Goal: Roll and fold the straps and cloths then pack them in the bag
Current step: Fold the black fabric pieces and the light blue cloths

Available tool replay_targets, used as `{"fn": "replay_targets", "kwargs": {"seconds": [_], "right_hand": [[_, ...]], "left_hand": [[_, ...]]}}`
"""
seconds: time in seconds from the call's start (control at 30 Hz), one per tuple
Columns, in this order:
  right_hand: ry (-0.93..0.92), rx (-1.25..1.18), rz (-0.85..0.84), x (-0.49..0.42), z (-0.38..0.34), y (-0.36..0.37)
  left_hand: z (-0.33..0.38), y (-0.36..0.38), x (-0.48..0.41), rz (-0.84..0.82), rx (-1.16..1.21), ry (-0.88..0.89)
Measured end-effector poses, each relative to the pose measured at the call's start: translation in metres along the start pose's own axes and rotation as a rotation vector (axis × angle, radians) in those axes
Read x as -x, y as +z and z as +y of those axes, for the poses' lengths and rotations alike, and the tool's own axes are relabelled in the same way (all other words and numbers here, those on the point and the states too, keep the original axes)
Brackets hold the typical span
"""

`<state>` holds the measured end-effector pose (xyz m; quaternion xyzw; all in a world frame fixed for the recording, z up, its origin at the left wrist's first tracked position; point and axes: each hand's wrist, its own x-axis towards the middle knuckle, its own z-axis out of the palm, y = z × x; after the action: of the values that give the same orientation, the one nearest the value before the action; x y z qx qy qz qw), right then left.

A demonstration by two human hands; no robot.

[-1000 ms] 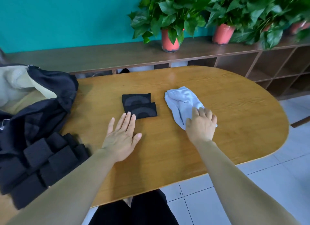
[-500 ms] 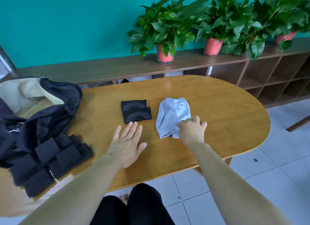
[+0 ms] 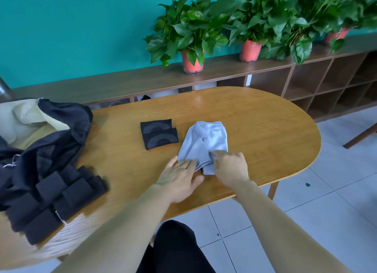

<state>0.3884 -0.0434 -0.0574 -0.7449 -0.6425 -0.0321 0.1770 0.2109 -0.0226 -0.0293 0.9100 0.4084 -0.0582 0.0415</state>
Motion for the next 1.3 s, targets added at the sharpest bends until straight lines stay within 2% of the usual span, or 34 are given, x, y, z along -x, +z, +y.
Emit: {"fn": "replay_targets", "kwargs": {"seconds": [0.1,0.4,0.47,0.53,0.6,0.7,0.8,0.93,1.07,1.3], "right_hand": [[0.045,0.139,-0.040,-0.003,0.009,-0.004],[0.121,0.212,-0.152,-0.006,0.009,-0.017],[0.123,0.141,-0.059,-0.003,0.003,-0.018],[0.043,0.104,0.119,0.001,-0.009,-0.013],[-0.083,0.079,0.228,0.003,-0.031,-0.011],[-0.283,0.072,0.140,0.003,-0.061,0.001],[-0.367,0.032,-0.020,0.002,-0.079,0.006],[-0.363,0.032,-0.206,-0.003,-0.086,0.004],[-0.248,0.023,-0.480,0.001,-0.083,0.017],[-0.228,0.128,-0.519,0.001,-0.079,0.024]], "left_hand": [[-0.005,-0.003,0.003,0.052,-0.038,-0.012],[-0.047,-0.006,0.056,0.063,-0.078,-0.024],[-0.056,-0.005,0.064,0.088,-0.097,-0.016],[-0.058,-0.003,0.068,0.170,-0.106,-0.026],[-0.053,0.000,0.067,0.259,-0.051,-0.065],[-0.035,0.006,0.058,0.259,-0.002,-0.123],[-0.030,0.016,0.055,0.065,0.019,-0.203],[-0.045,0.023,0.065,-0.195,0.041,-0.165],[-0.066,0.023,0.078,-0.259,0.080,-0.079],[-0.082,0.025,0.083,-0.282,0.078,-0.009]]}}
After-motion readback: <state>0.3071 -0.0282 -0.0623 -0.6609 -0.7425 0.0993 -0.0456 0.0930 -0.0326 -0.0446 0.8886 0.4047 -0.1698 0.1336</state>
